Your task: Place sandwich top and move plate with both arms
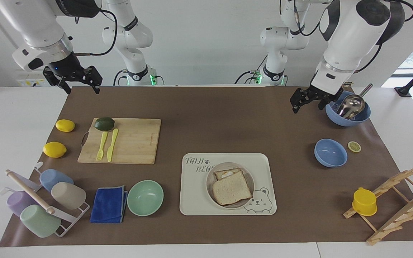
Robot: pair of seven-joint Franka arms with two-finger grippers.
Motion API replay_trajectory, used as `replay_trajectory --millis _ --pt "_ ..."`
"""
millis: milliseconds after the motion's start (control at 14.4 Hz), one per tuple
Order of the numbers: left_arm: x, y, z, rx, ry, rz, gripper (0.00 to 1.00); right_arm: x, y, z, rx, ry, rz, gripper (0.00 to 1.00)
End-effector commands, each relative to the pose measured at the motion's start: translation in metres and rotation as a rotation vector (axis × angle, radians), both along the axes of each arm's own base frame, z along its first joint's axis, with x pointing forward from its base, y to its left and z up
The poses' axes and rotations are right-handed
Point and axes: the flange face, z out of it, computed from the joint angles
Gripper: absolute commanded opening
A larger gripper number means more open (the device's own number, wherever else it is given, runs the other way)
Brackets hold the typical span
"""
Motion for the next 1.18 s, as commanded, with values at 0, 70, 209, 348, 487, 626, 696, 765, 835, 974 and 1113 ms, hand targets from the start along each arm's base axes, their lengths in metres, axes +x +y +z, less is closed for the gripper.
replay_trajectory --millis 0,70,209,348,487,626,696,765,835,974,1113 --pt "-0.045 0.029 0.005 0.032 0.042 -0.051 1.00 -0.005 0.001 0.004 0.001 0.004 -0.016 1.00" --pt "-0.049 0.034 0.003 0.036 0.077 -0.068 1.00 -0.005 0.001 0.004 0.001 0.004 -0.015 1.00" --pt "-0.052 0.045 0.000 0.034 0.094 -0.083 1.00 -0.005 0.001 0.004 0.001 0.004 -0.015 1.00" --pt "-0.054 0.045 -0.006 0.033 0.103 -0.083 1.00 -0.004 0.001 0.005 0.001 0.003 -0.015 1.00" --pt "-0.054 0.038 -0.005 0.035 0.114 -0.096 1.00 -0.004 0.001 0.005 0.001 0.003 -0.015 1.00" --pt "-0.053 0.033 0.005 0.035 0.122 -0.102 1.00 -0.005 0.001 0.004 0.001 0.004 -0.015 1.00" --pt "-0.046 0.033 0.010 0.034 0.131 -0.102 1.00 -0.005 0.001 0.004 0.001 0.004 -0.015 1.00" --pt "-0.044 0.032 0.017 0.029 0.132 -0.103 1.00 -0.005 0.001 0.004 0.003 0.004 -0.015 1.00" --pt "-0.044 0.034 0.021 0.025 0.125 -0.099 1.00 -0.005 0.002 0.004 0.001 0.004 -0.013 1.00" --pt "-0.044 0.037 0.013 0.024 0.129 -0.096 1.00 -0.005 0.001 0.004 0.001 0.006 -0.015 1.00" --pt "-0.042 0.037 0.006 0.019 0.122 -0.093 1.00 -0.005 0.001 0.004 0.003 0.006 -0.015 1.00"
